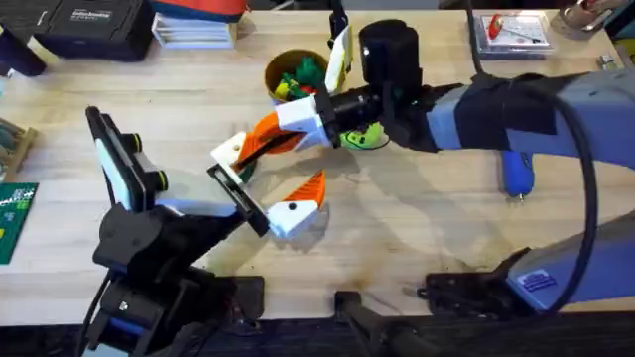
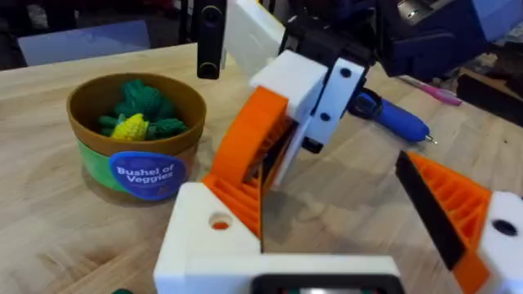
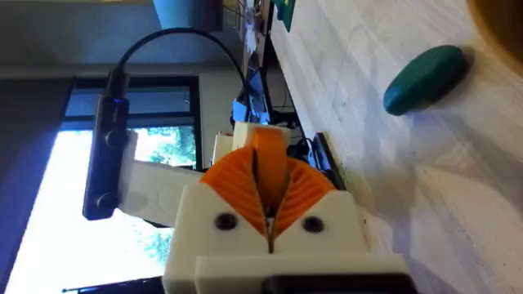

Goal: Pick up the gripper from the table and insert it into the empty holder that is missing its gripper. Then pick up a screw, insert it into the mounting hole, and use the screwdriver to tighten it. Finally, clean up the table by picking up the vegetable and placing it into the bucket.

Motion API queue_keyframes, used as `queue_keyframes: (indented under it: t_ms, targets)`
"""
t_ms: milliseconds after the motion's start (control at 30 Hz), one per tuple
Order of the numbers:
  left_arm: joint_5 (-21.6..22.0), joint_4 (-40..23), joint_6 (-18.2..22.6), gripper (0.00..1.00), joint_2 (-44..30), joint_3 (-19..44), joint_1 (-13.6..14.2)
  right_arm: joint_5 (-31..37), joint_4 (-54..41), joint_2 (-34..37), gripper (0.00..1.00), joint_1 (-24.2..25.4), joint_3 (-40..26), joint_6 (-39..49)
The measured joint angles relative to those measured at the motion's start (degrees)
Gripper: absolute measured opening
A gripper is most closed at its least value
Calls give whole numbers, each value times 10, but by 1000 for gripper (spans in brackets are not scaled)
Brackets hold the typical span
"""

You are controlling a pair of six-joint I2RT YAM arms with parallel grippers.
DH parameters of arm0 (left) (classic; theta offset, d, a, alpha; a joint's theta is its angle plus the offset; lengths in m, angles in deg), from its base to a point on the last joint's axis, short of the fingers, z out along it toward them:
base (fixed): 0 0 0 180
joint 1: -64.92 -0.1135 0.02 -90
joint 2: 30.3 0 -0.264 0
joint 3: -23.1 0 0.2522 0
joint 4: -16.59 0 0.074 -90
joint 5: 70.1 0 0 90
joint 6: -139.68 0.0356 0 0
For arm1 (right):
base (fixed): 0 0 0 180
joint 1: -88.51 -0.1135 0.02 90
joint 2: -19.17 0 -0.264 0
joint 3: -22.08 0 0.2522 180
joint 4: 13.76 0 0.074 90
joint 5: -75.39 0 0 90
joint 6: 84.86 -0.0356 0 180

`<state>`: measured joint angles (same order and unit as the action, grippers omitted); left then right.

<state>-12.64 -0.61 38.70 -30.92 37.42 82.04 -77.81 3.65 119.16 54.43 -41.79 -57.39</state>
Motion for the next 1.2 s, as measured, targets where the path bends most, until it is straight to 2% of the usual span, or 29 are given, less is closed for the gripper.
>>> queue_keyframes:
  t_ms: [267,533,967,1067,1200]
  targets:
    - [3,0,-3,986,0,0,0,18,1,0,9,-4,0,0]
    - [4,0,-4,986,0,0,0,19,1,0,51,-5,0,0]
    - [-11,0,-2,986,0,0,0,6,-3,0,214,-4,0,7]
    - [-34,0,1,986,0,0,9,-16,-3,0,344,-4,0,9]
    - [-61,0,1,986,0,0,15,-38,-2,0,657,-4,0,11]
